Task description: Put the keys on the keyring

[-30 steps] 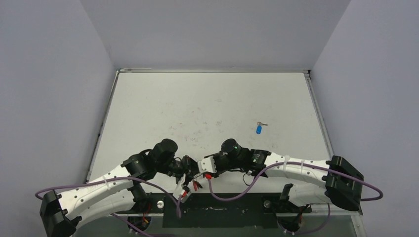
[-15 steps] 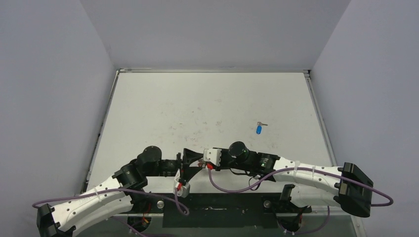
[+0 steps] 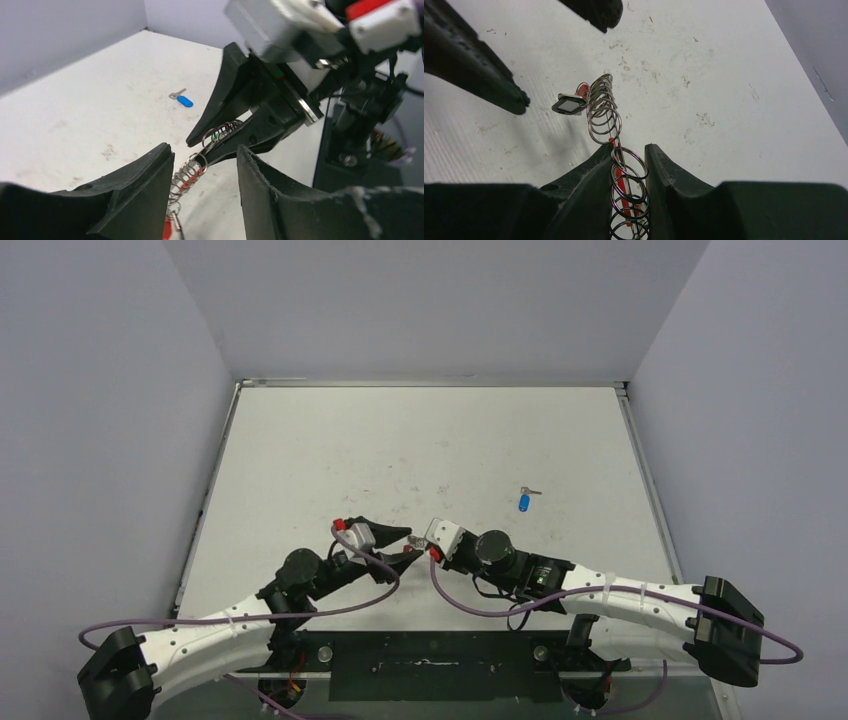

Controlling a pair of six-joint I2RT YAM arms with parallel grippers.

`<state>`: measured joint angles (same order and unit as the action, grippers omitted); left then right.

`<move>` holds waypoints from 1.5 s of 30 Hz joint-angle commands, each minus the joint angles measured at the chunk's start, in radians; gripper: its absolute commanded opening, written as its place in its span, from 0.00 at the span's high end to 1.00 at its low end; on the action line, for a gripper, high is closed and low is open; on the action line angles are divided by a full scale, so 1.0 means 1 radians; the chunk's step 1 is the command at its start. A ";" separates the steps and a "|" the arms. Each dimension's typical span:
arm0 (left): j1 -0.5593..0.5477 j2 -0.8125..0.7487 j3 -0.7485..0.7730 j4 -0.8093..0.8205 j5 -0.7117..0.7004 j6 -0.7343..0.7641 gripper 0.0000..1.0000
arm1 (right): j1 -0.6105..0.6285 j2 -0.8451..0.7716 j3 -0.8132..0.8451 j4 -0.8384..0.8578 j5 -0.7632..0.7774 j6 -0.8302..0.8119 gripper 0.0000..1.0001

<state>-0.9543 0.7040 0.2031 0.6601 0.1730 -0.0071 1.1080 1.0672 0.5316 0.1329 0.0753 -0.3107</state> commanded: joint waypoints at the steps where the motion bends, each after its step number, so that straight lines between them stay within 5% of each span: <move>1: -0.003 0.075 0.041 0.131 -0.162 -0.427 0.52 | 0.004 -0.028 -0.003 0.134 0.054 0.099 1.00; 7: 0.000 0.120 0.081 0.043 -0.231 -0.699 0.52 | -0.003 -0.040 -0.023 0.165 0.070 0.148 1.00; 13: 0.015 0.134 0.135 -0.070 -0.201 -0.775 0.57 | -0.025 -0.053 -0.037 0.179 0.056 0.177 1.00; 22: 0.168 0.202 0.190 -0.114 0.063 -0.941 0.66 | -0.077 -0.054 -0.044 0.184 -0.003 0.213 1.00; 31: 0.202 0.333 0.195 -0.003 0.183 -0.982 0.67 | -0.098 -0.054 -0.037 0.187 -0.044 0.228 1.00; 45: 0.228 0.377 0.161 0.056 0.136 -0.956 0.66 | -0.105 -0.053 -0.029 0.178 -0.062 0.225 1.00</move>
<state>-0.7380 1.0695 0.3561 0.6300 0.3218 -0.9684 1.0084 1.0386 0.4904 0.2382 0.0296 -0.0948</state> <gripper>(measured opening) 0.337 0.261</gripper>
